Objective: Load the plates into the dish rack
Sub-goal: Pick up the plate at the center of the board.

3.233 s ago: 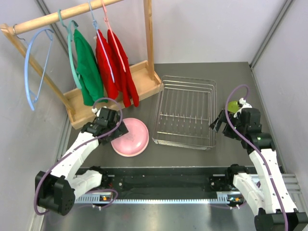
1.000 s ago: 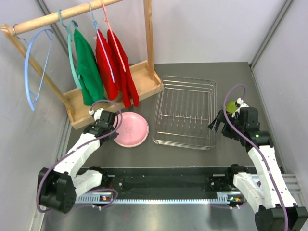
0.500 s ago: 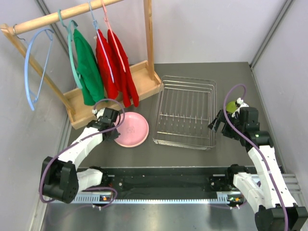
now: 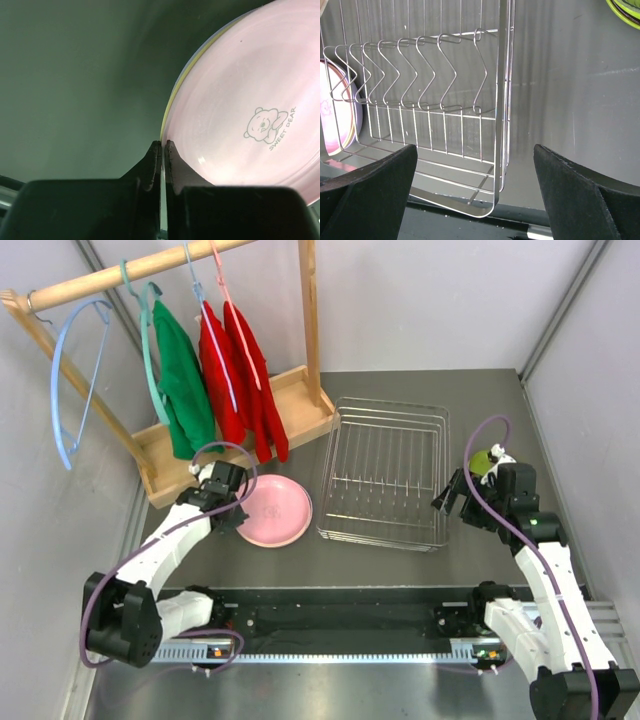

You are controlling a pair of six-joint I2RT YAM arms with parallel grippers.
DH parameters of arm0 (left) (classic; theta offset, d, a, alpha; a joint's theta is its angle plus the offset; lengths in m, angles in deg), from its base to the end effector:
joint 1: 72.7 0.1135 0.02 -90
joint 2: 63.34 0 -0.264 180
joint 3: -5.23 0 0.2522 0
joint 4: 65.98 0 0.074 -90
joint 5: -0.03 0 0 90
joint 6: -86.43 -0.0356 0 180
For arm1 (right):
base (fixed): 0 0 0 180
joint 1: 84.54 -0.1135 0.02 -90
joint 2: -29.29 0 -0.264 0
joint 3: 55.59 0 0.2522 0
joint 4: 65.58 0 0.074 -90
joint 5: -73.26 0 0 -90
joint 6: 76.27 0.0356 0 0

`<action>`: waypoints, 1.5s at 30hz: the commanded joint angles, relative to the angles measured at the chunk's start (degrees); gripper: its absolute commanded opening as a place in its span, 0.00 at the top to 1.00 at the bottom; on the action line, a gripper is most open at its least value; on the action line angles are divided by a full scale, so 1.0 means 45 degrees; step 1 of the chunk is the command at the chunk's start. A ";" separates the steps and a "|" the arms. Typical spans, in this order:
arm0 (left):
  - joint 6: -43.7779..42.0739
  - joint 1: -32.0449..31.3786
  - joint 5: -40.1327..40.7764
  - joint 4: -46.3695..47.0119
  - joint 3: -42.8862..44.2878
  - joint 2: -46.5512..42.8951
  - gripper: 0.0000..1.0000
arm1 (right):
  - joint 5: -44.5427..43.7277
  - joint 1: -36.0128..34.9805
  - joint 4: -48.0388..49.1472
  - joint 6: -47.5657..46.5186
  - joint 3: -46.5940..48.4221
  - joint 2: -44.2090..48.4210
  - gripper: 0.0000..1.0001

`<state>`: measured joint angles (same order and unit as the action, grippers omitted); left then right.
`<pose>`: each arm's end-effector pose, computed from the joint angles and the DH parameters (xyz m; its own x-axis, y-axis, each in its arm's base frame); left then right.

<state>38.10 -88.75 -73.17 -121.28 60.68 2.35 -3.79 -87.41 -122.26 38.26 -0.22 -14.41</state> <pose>0.1991 -0.0466 0.2109 -0.7529 -0.4457 -0.4842 -0.4698 0.8793 -0.0788 0.1524 0.0156 0.2700 -0.7285 0.3686 -0.5774 0.1049 0.8930 0.4377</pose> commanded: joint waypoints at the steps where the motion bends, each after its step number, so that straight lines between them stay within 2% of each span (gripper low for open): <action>1: -0.0197 0.0013 -0.0041 -0.0339 0.0676 -0.0477 1.00 | 0.0130 -0.0045 0.0279 -0.0042 0.0012 -0.0015 0.01; 14: -0.0217 -0.0007 0.0076 -0.0281 0.0872 -0.1415 1.00 | 0.0247 -0.0064 0.0240 -0.0081 0.0032 0.0044 0.01; 23: -0.0022 0.0013 -0.0568 0.0129 0.0345 -0.0477 1.00 | 0.0247 -0.0064 0.0201 -0.0081 0.0032 0.0044 0.01; 38: -0.0744 -0.0006 -0.0529 -0.0711 0.1204 0.1222 1.00 | 0.0325 -0.0064 0.0260 -0.0042 0.0032 -0.0152 0.01; 40: -0.0764 -0.0007 -0.0627 -0.0672 0.1243 0.1261 0.94 | 0.0287 -0.0064 0.0201 -0.0061 0.0032 -0.0113 0.01; 45: -0.0842 -0.0006 -0.0608 -0.0827 0.1360 0.1339 0.94 | 0.0286 -0.0064 0.0279 -0.0061 0.0012 -0.0132 0.01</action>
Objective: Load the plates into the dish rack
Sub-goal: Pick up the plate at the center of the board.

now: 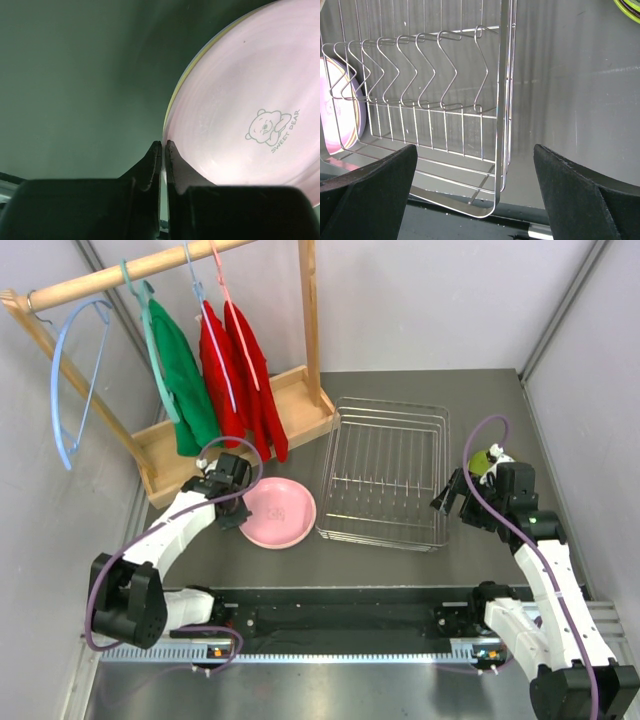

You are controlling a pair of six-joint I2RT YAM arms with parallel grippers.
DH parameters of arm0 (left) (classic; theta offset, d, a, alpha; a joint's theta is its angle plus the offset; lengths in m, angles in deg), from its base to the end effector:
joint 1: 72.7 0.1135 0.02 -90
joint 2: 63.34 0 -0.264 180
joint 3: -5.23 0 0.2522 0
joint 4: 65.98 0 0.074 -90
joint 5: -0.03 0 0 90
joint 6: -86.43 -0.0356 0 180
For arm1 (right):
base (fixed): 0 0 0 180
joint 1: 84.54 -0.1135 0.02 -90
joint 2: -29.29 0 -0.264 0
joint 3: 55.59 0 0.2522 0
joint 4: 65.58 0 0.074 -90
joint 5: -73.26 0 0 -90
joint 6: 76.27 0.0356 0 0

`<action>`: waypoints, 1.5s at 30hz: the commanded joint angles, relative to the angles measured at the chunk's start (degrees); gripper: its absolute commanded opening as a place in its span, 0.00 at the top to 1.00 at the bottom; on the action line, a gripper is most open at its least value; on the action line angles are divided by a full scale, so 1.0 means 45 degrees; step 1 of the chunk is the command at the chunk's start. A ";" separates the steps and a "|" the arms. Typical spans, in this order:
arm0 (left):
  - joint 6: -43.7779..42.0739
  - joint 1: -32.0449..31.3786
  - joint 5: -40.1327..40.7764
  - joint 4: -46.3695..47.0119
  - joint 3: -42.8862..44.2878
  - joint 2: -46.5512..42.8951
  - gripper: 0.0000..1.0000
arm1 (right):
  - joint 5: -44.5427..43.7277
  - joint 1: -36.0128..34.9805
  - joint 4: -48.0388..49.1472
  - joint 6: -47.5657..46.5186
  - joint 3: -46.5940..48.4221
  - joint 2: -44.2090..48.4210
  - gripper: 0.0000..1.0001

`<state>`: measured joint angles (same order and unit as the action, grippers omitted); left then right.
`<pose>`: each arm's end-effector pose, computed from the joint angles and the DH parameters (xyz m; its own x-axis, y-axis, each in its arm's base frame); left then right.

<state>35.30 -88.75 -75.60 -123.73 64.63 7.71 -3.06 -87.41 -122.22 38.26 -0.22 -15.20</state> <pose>0.2133 -0.0522 0.2107 -0.8158 -0.3979 -0.4197 -0.4213 0.9060 -0.0399 0.1545 0.0162 0.2683 -0.7396 0.3668 -0.5644 0.1029 0.8902 0.4438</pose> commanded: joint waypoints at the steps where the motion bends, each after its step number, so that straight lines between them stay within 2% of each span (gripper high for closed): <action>1: -0.0240 -0.0007 -0.0069 -0.0303 0.0520 0.0169 0.93 | 0.0145 -0.0064 0.0269 -0.0042 -0.0007 0.0043 0.01; 5: -0.0298 -0.0006 -0.0068 -0.0459 0.0598 0.0208 0.92 | 0.0145 -0.0064 0.0289 -0.0042 -0.0027 0.0024 0.01; 8: -0.0337 -0.0007 -0.0069 -0.0498 0.0540 0.0150 1.00 | 0.0145 -0.0084 0.0289 -0.0042 -0.0027 0.0043 0.01; 11: -0.0240 0.0013 -0.0107 -0.0479 0.0520 -0.0201 1.00 | 0.0145 -0.0065 0.0289 -0.0042 -0.0007 0.0043 0.01; 19: 0.0248 0.0013 -0.0986 0.0341 0.0072 -0.2641 1.00 | 0.0340 -0.0045 0.0133 0.0016 0.0071 0.0141 0.01; 31: 0.0815 0.0013 -0.1571 -0.0244 -0.0300 -0.4771 1.00 | 0.2586 -0.0064 0.0484 0.0681 0.0676 0.0883 0.01; 37: 0.0874 -0.0006 -0.0598 -0.0810 -0.0145 -0.5787 1.00 | 0.3269 -0.0064 0.0718 0.0954 0.0852 0.0883 0.01; 45: 0.0815 0.0013 -0.0673 -0.1475 0.0442 -0.6510 1.00 | 0.4090 -0.0142 0.1265 0.1306 0.0676 0.0883 0.01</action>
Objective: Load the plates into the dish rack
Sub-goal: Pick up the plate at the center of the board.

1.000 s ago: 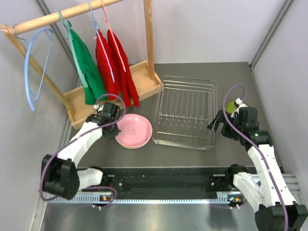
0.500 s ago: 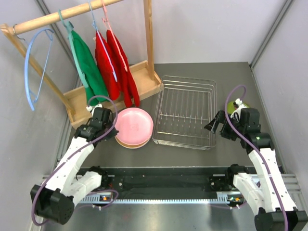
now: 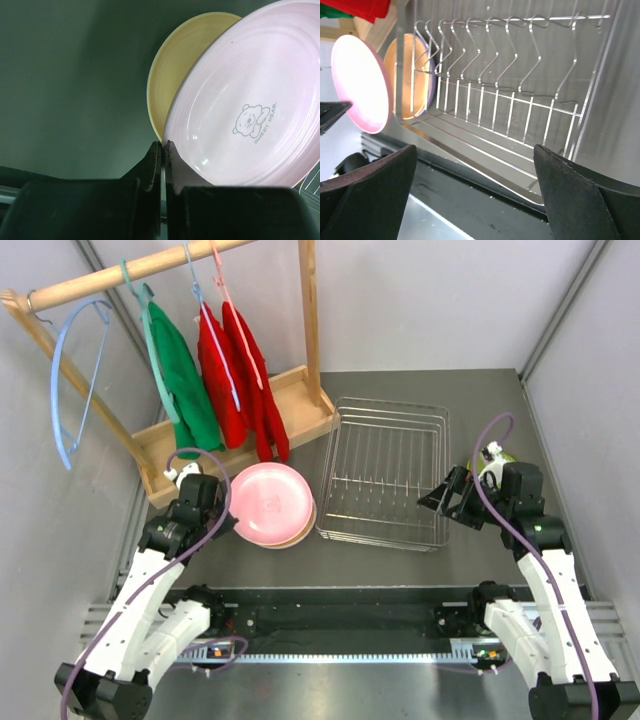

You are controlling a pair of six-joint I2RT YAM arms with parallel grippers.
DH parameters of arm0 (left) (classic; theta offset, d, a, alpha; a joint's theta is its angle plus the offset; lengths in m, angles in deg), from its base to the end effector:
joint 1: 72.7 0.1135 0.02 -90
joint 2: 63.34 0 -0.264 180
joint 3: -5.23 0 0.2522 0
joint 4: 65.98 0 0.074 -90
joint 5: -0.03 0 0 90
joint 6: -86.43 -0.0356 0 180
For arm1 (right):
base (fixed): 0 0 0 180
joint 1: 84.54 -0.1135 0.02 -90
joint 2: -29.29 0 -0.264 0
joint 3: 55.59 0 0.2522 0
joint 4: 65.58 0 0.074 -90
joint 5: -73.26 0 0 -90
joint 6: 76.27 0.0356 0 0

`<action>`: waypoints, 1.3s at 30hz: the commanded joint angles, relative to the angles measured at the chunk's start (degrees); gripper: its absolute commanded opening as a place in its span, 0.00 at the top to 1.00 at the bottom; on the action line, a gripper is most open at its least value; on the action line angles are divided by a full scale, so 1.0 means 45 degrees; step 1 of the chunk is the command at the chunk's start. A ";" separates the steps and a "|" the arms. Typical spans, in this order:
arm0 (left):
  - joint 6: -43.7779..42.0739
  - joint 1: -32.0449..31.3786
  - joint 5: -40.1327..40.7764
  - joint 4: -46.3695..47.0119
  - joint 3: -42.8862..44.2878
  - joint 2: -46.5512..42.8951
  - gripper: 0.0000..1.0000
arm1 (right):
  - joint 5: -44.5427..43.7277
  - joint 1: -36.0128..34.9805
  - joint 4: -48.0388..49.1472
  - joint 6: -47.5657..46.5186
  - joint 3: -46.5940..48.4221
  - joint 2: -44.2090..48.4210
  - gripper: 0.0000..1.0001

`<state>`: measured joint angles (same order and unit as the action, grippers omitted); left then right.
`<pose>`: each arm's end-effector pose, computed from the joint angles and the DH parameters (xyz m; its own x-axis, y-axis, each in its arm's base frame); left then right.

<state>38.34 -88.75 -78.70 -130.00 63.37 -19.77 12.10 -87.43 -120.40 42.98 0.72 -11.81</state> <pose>0.1399 -0.0330 0.2761 -0.6430 -0.4967 -0.5830 -0.3768 0.8679 -0.3237 0.1444 0.0245 0.2862 -0.7585 0.3903 -0.5219 -0.0512 0.7627 0.6448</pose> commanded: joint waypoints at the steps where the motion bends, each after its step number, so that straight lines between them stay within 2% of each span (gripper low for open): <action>1: 0.0120 -0.0006 -0.0023 -0.0062 0.0743 -0.0444 1.00 | 0.0759 -0.0196 0.0882 0.0257 0.0448 0.0149 0.01; 11: 0.0237 -0.0006 -0.0394 0.0152 0.0879 -0.0698 1.00 | 0.1051 -0.0626 0.1077 0.0393 0.0252 0.0013 0.01; 18: 0.0100 0.0013 -0.1896 0.0620 0.0958 -0.0893 1.00 | 0.1325 -0.1211 0.1974 0.0978 0.0350 -0.0007 0.01; 25: 0.0159 -0.0026 -0.3752 0.1518 0.0704 -0.0874 1.00 | 0.0215 -0.3338 0.2834 0.1467 0.1033 -0.0787 0.02; 29: 0.0003 -0.0046 -0.4650 0.1950 0.0763 -0.0563 1.00 | -0.0334 -0.4898 0.3595 0.1915 0.1209 -0.1703 0.06; 39: 0.0159 -0.0709 -0.4750 0.2653 0.0490 0.0199 1.00 | -0.1448 -0.7343 0.4690 0.2268 0.2341 -0.3463 0.12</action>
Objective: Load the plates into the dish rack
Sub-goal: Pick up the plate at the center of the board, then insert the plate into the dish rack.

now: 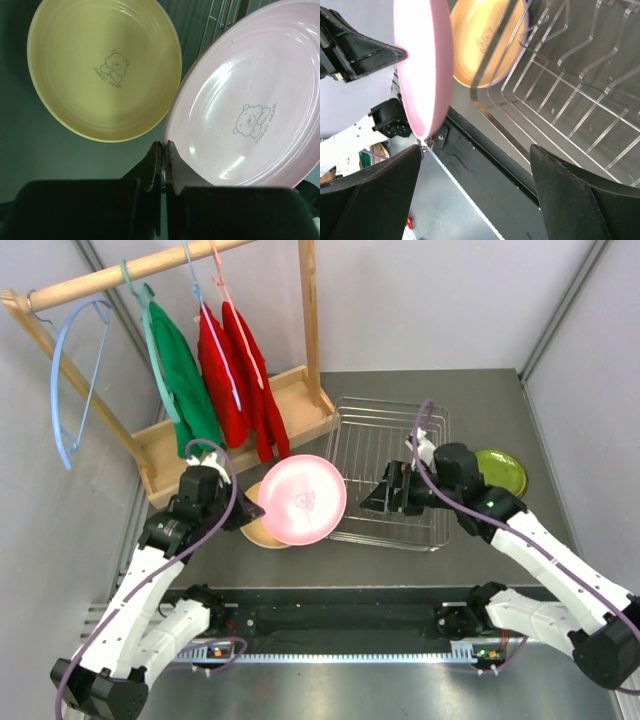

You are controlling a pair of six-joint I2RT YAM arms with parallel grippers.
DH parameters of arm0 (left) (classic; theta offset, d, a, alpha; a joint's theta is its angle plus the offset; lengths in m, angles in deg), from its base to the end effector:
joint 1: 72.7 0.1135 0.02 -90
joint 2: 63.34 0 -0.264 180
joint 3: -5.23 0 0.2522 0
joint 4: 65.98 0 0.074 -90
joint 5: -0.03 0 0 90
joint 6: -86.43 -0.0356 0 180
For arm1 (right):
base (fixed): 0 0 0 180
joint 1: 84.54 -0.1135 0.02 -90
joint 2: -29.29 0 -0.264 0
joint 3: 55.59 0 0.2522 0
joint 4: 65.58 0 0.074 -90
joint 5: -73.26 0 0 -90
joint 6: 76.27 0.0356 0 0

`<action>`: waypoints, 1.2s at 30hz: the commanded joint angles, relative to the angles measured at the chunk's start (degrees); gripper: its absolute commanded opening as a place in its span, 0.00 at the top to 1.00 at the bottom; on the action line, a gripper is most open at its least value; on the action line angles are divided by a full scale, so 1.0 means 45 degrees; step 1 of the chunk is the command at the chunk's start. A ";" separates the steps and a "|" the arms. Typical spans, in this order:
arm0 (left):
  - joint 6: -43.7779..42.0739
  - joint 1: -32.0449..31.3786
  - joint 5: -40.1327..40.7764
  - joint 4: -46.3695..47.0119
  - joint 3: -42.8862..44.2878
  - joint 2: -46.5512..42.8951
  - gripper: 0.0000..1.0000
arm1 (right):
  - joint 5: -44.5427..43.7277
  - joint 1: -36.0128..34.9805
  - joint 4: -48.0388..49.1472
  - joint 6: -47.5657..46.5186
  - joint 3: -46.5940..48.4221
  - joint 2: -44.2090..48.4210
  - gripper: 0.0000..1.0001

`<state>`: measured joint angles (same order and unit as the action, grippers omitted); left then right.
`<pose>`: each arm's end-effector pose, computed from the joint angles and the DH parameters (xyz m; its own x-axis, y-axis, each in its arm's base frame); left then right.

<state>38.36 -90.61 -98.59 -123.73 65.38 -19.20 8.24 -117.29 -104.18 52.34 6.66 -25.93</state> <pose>0.1453 -0.0526 0.2942 -0.7456 -0.4534 -0.4884 -0.1179 0.8111 -0.5728 0.1687 0.1264 0.3056 -0.8389 0.1330 -0.5278 -0.3449 0.6204 0.7044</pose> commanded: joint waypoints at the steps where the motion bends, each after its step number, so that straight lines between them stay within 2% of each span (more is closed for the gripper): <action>1: 0.0174 -0.0490 -0.0233 0.1298 0.0062 0.0113 1.00 | -0.0608 -0.0807 0.1222 0.0209 0.1099 -0.0539 0.12; 7: 0.0544 -0.1524 -0.0077 0.1961 -0.0055 0.0503 1.00 | -0.0491 -0.1042 0.1828 0.0269 0.1372 -0.1516 0.19; 13: 0.0701 -0.2054 0.0198 0.2429 0.0082 0.0816 1.00 | -0.0453 -0.1042 0.1965 0.0442 0.1354 -0.2201 0.34; 16: 0.0682 -0.2113 0.0022 0.2568 0.0159 0.0991 1.00 | -0.0452 -0.1042 0.2414 0.0657 0.0964 -0.2084 0.53; 17: 0.0662 -0.2113 -0.0036 0.2665 0.0198 0.0992 1.00 | -0.0452 -0.1042 0.2492 0.0697 0.0885 -0.2065 0.65; 18: 0.0623 -0.2113 -0.0114 0.2724 0.0199 0.0973 1.00 | -0.0452 -0.1042 0.2551 0.0736 0.0730 -0.2006 0.70; 24: 0.0603 -0.2113 -0.0544 0.3250 0.0199 0.0777 1.00 | -0.0315 -0.1042 0.2825 0.0892 0.0436 -0.2006 0.83; 25: 0.0604 -0.2113 -0.0661 0.3329 0.0141 0.0758 1.00 | -0.0315 -0.1061 0.2825 0.0893 0.0435 -0.2045 0.92; 28: 0.0662 -0.2133 -0.0875 0.3602 0.0082 0.0640 1.00 | -0.0412 -0.1042 0.2727 0.0989 0.0338 -0.2045 0.98; 35: 0.0818 -0.2114 -0.1111 0.3935 0.0062 0.0231 1.00 | -0.0510 -0.1042 0.3001 0.1361 -0.0014 -0.2181 1.00; 36: 0.0818 -0.2113 -0.1073 0.3935 0.0023 0.0191 0.92 | -0.0491 -0.1042 0.3020 0.1419 -0.0033 -0.2201 1.00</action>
<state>39.85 -99.81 -99.62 -114.42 65.01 -15.94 2.49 -121.20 -95.18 56.69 6.40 -36.03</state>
